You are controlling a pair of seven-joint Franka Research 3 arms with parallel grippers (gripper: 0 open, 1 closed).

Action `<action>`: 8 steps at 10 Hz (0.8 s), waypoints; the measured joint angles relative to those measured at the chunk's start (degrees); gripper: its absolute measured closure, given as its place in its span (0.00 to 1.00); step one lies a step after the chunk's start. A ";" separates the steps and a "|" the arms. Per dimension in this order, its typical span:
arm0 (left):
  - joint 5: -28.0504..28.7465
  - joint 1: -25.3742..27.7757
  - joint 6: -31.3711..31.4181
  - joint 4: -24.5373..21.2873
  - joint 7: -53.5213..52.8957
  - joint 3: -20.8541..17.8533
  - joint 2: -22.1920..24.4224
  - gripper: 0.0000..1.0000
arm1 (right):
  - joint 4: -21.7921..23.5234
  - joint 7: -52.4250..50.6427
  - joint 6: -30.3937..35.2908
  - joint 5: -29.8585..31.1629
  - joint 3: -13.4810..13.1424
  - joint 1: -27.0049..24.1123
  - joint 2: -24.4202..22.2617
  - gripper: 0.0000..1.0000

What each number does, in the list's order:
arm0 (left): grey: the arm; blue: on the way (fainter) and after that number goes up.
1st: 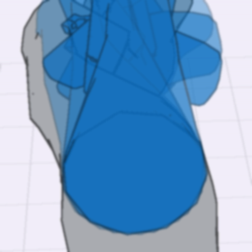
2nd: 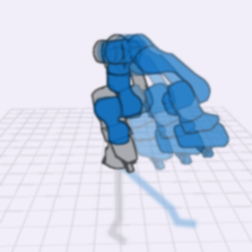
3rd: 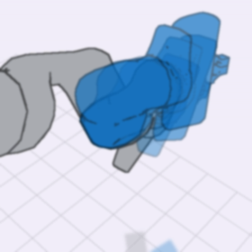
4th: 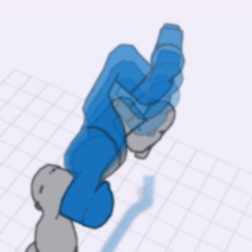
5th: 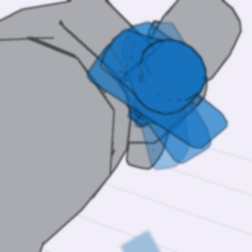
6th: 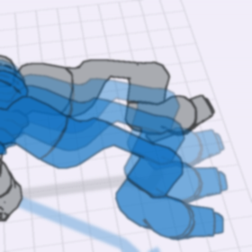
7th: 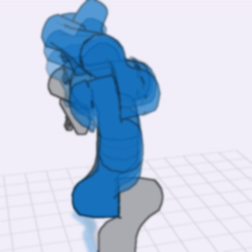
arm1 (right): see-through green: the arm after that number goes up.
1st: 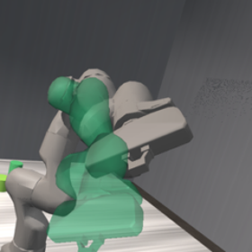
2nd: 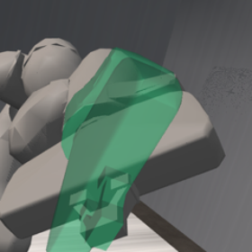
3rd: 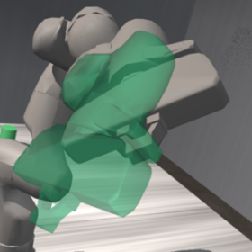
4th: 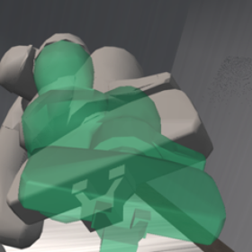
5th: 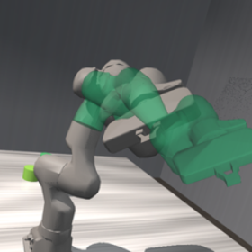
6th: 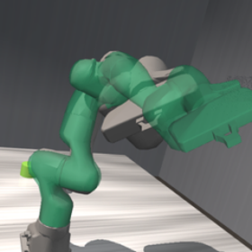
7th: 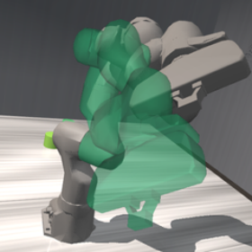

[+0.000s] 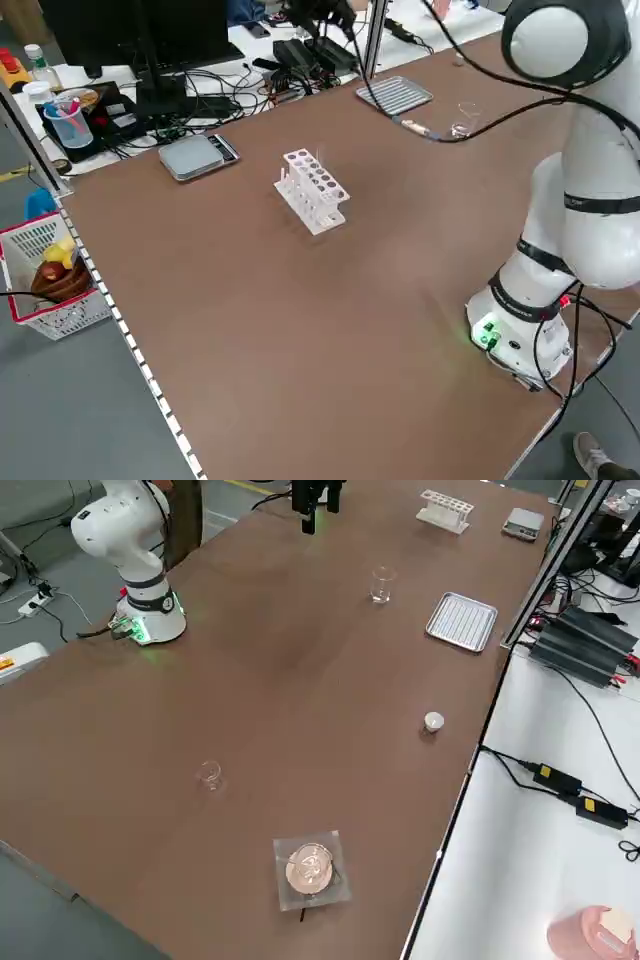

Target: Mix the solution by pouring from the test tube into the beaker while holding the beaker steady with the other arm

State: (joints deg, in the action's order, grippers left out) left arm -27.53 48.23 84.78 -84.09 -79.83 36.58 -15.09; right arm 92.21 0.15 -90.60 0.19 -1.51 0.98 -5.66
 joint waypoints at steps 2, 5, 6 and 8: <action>3.24 -6.32 3.96 -0.23 11.18 0.00 2.63 0.00 | 0.04 0.04 -0.38 0.00 -0.05 -0.02 0.00 0.00; 11.63 -12.78 7.57 -0.85 33.43 0.06 6.20 0.00 | 0.33 0.09 -0.90 0.00 -0.08 -0.04 0.03 0.00; 14.67 -12.67 10.26 -2.43 40.14 -0.01 7.84 0.00 | 0.43 0.10 -1.15 0.00 -0.08 -0.04 0.03 0.00; 16.53 -12.47 12.92 -5.84 50.77 0.16 10.68 0.00 | 0.49 0.13 -1.41 0.00 -0.08 -0.04 0.03 0.00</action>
State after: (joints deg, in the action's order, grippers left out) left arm -11.00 35.76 97.70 -89.93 -29.06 36.75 -4.41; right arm 92.71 0.28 -92.00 0.19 -1.59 0.94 -5.63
